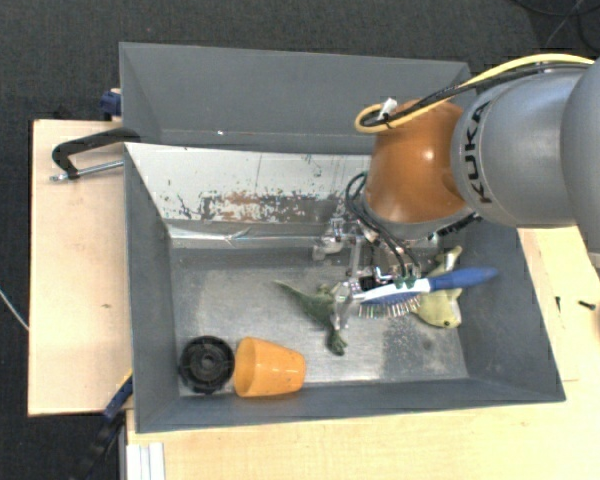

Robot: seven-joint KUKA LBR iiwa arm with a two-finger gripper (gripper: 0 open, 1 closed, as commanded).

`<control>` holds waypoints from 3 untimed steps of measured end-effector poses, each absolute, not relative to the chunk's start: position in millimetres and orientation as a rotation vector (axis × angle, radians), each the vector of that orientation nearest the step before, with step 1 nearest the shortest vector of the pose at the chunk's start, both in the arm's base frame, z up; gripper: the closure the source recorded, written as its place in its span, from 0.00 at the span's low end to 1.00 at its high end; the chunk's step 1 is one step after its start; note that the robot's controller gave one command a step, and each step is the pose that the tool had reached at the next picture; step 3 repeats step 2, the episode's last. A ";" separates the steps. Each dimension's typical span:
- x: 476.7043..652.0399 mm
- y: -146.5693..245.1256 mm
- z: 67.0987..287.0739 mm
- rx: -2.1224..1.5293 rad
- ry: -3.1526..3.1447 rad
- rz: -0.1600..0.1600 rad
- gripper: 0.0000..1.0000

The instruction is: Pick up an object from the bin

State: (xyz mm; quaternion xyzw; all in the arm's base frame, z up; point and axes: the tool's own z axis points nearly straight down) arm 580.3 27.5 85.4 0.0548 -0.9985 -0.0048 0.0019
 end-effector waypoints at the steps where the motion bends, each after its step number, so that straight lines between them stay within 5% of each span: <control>1: 576.9 28.7 85.5 0.177 -3.116 -0.017 1.00; 2: 568.3 30.0 201.7 0.672 -3.082 0.001 1.00; 3: 568.3 30.0 201.7 0.672 -3.082 0.001 1.00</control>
Offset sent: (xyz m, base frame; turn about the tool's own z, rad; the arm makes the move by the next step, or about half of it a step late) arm 0.0000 0.0000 0.0000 0.0000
